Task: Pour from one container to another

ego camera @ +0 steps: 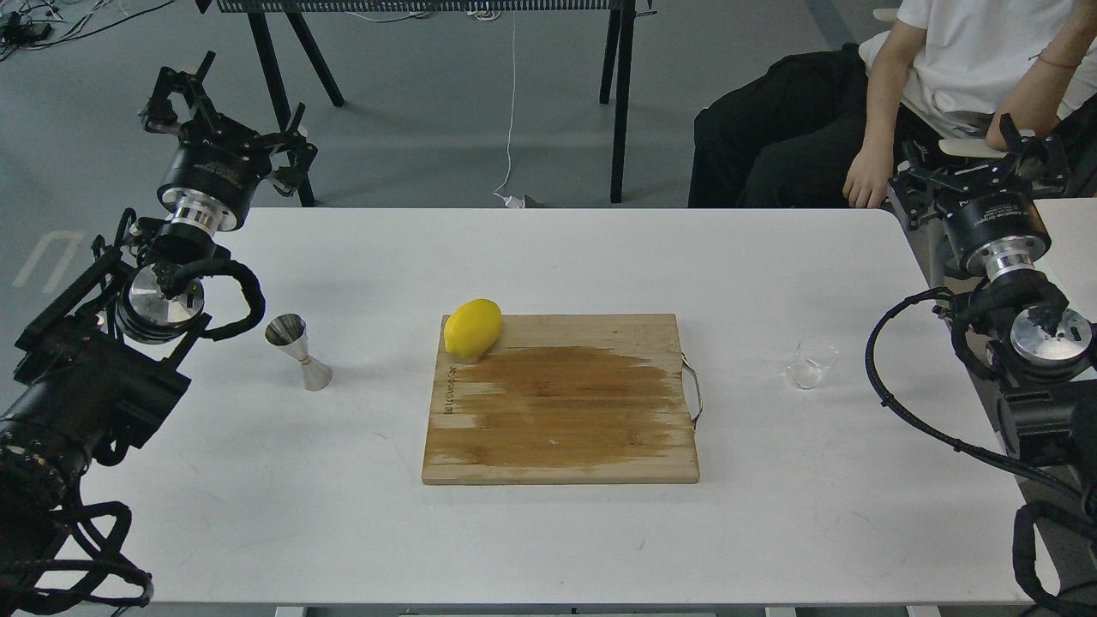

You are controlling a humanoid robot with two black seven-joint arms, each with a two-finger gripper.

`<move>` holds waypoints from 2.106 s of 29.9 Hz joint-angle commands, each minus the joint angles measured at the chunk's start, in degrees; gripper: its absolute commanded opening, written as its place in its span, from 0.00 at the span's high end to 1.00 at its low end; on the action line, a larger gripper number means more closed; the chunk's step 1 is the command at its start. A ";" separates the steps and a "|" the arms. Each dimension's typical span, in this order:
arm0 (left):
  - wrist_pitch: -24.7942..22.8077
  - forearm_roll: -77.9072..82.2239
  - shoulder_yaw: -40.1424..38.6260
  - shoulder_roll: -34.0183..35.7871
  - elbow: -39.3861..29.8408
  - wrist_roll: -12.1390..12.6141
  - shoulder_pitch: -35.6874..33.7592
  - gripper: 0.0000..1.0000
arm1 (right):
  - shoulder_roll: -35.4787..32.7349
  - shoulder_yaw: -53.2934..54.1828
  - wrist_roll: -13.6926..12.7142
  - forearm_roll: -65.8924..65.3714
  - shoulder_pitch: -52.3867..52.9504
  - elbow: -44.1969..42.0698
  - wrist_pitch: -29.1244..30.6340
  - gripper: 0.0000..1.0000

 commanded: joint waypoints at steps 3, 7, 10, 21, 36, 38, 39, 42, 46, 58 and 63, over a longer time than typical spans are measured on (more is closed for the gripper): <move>0.28 0.01 0.01 -0.06 -2.13 -1.86 1.14 0.00 | 0.02 -0.10 0.24 0.07 -0.50 0.14 0.00 0.00; 0.19 -0.08 -0.79 0.65 -4.50 -2.40 2.37 0.00 | 0.02 -0.01 0.24 -0.11 -0.59 0.06 0.00 0.00; -0.68 0.36 1.49 4.41 -8.97 -0.73 4.74 0.00 | 0.02 0.16 0.32 -0.20 -0.50 -0.03 0.00 0.00; 1.32 20.19 8.62 25.59 -29.89 -2.83 11.42 0.00 | -2.70 0.43 0.24 -0.11 -2.17 -0.12 0.00 0.00; 29.00 63.61 10.11 37.21 -51.97 -7.84 33.04 0.01 | -2.62 5.70 0.85 0.15 -11.22 10.24 0.00 0.00; 31.91 72.12 11.77 37.12 -51.62 -7.76 34.71 0.01 | -2.62 5.70 0.94 0.15 -12.19 11.04 0.00 0.00; 33.40 76.77 12.56 36.95 -51.27 -7.67 35.15 0.01 | -2.62 5.70 0.94 0.15 -12.28 11.04 0.00 0.00; 42.44 92.94 16.16 36.07 -46.63 -5.57 36.56 0.04 | -2.62 5.79 0.94 0.07 -12.46 10.87 0.00 0.00; 49.23 110.18 18.64 30.90 -34.78 0.93 36.74 0.04 | -2.62 5.88 0.94 0.15 -12.98 10.95 0.00 0.00; 50.52 121.38 19.08 12.43 -6.62 0.86 28.75 0.07 | -2.70 5.79 0.76 0.07 -13.51 10.87 0.00 0.00; 50.52 121.29 18.99 10.32 -5.66 0.94 27.16 0.12 | -2.88 5.79 0.76 0.07 -13.51 10.52 0.00 0.00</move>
